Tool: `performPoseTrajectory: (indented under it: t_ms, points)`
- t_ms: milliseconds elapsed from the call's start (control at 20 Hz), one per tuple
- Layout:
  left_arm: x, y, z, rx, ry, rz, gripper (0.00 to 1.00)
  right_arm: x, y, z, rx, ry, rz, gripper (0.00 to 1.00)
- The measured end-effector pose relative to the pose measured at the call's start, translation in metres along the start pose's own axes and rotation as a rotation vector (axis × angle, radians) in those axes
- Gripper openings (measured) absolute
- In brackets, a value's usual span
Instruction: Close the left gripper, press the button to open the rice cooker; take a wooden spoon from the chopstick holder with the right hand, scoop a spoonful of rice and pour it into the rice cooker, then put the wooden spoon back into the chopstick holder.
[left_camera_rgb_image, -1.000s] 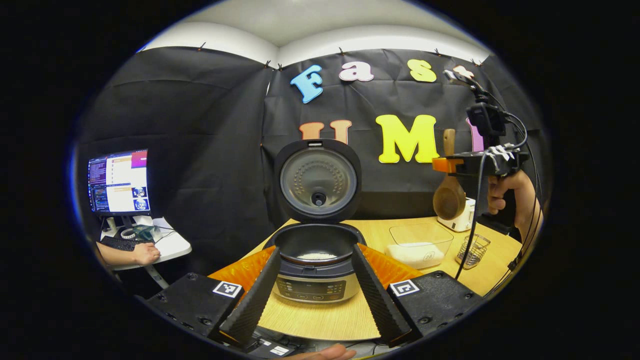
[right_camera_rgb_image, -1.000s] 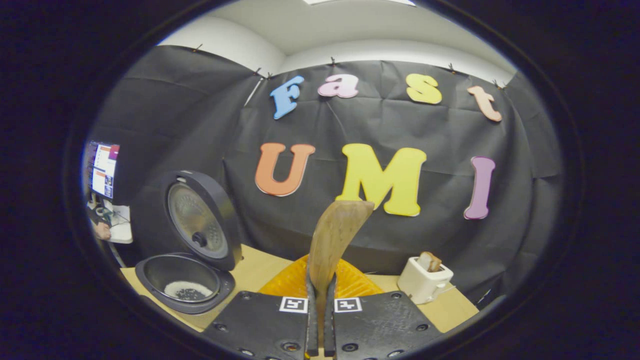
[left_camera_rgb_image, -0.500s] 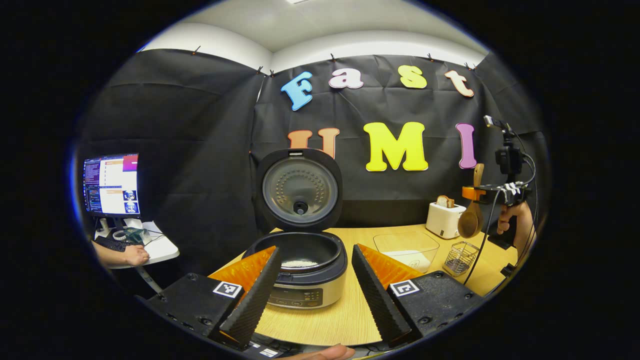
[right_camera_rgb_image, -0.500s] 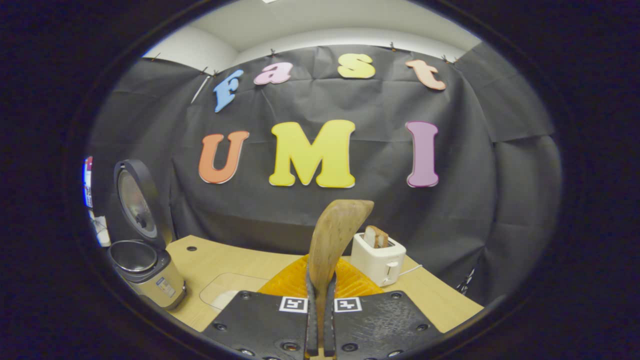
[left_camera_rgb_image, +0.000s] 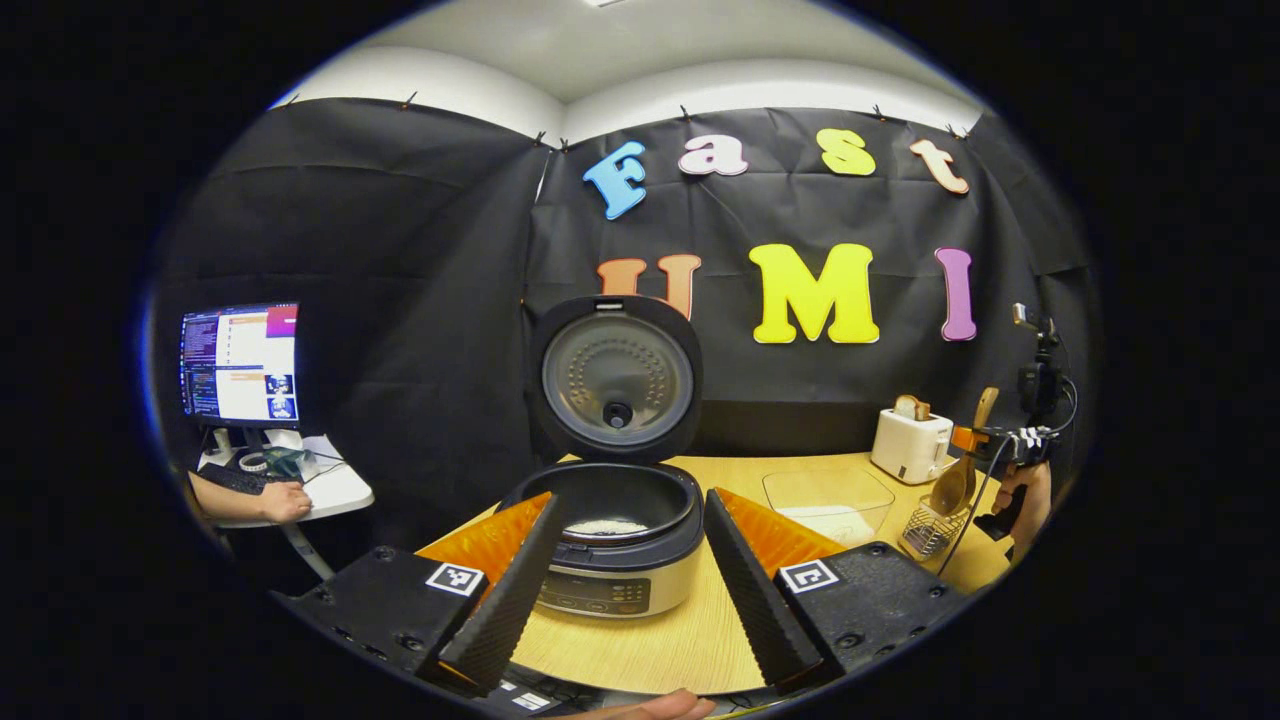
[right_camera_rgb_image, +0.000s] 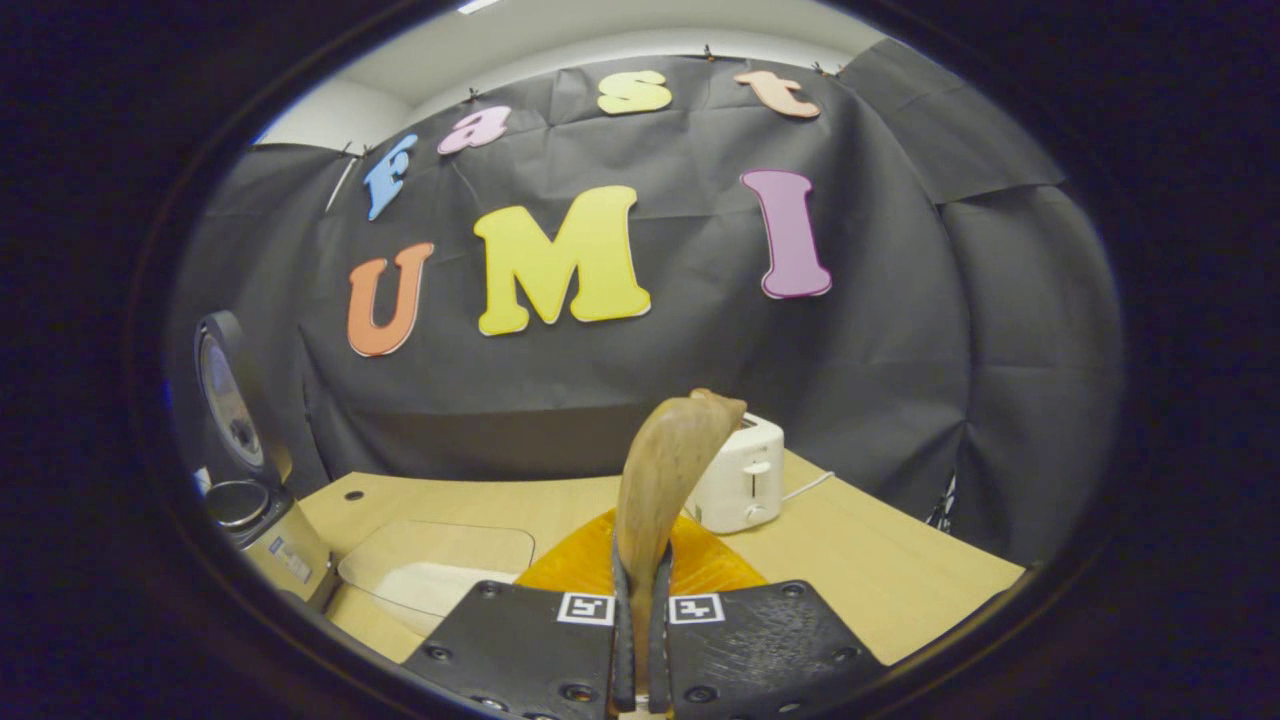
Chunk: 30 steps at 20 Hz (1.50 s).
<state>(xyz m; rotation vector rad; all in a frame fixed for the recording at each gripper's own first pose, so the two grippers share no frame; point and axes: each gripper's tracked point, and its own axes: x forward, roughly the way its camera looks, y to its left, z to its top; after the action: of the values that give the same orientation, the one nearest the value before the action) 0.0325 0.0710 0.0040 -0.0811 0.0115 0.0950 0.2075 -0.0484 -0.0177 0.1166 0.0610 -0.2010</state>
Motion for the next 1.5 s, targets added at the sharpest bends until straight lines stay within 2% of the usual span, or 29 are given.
performPoseTrajectory:
  t_ms: [300, 400, 500, 550, 600, 700, 750, 800, 850, 1050, 1200, 1350, 1400, 1500]
  points:
    - [0.003, 0.01, 0.012, -0.039, -0.007, -0.005, 0.92, 0.013, -0.015, -0.029, 0.062, 0.079, -0.035, 0.07]
    - [0.001, 0.013, 0.021, -0.057, -0.011, -0.012, 0.92, 0.014, -0.018, -0.029, 0.087, 0.088, -0.035, 0.12]
    - [-0.001, 0.015, 0.031, -0.054, -0.015, -0.012, 0.92, 0.014, -0.021, -0.024, 0.099, 0.081, -0.039, 0.29]
    - [-0.002, 0.02, 0.036, -0.044, -0.023, 0.003, 0.92, 0.013, -0.022, -0.021, 0.096, 0.08, -0.039, 0.22]
    - [-0.003, 0.023, 0.043, -0.035, -0.033, 0.015, 0.92, 0.01, -0.022, -0.016, 0.087, 0.074, -0.035, 0.36]
    - [-0.001, 0.024, 0.055, -0.028, -0.043, 0.012, 0.92, 0.003, -0.026, -0.005, 0.056, 0.045, -0.046, 0.52]
    - [0.0, 0.022, 0.062, -0.027, -0.048, 0.002, 0.92, -0.004, -0.028, 0.001, 0.04, 0.031, -0.048, 0.67]
    - [0.0, 0.02, 0.07, -0.024, -0.056, -0.009, 0.92, -0.01, -0.032, 0.006, 0.022, 0.017, -0.052, 0.75]
    - [0.002, 0.017, 0.079, -0.02, -0.064, -0.016, 0.92, -0.013, -0.038, 0.006, 0.002, 0.0, -0.051, 0.89]
    - [0.001, 0.005, 0.112, 0.009, -0.067, -0.048, 0.92, -0.042, -0.067, 0.016, -0.064, -0.044, -0.07, 0.94]
    - [-0.002, -0.011, 0.132, 0.018, -0.07, -0.088, 0.91, -0.063, -0.092, 0.012, -0.078, -0.037, -0.086, 0.94]
    - [-0.003, -0.026, 0.149, 0.046, -0.068, -0.097, 0.91, -0.09, -0.096, 0.007, -0.05, -0.035, -0.041, 0.92]
    - [-0.002, -0.032, 0.153, 0.061, -0.068, -0.101, 0.92, -0.097, -0.096, 0.004, -0.055, -0.031, -0.025, 0.95]
    - [0.004, -0.042, 0.16, 0.075, -0.054, -0.107, 0.91, -0.111, -0.093, 0.001, -0.058, -0.016, 0.007, 0.95]
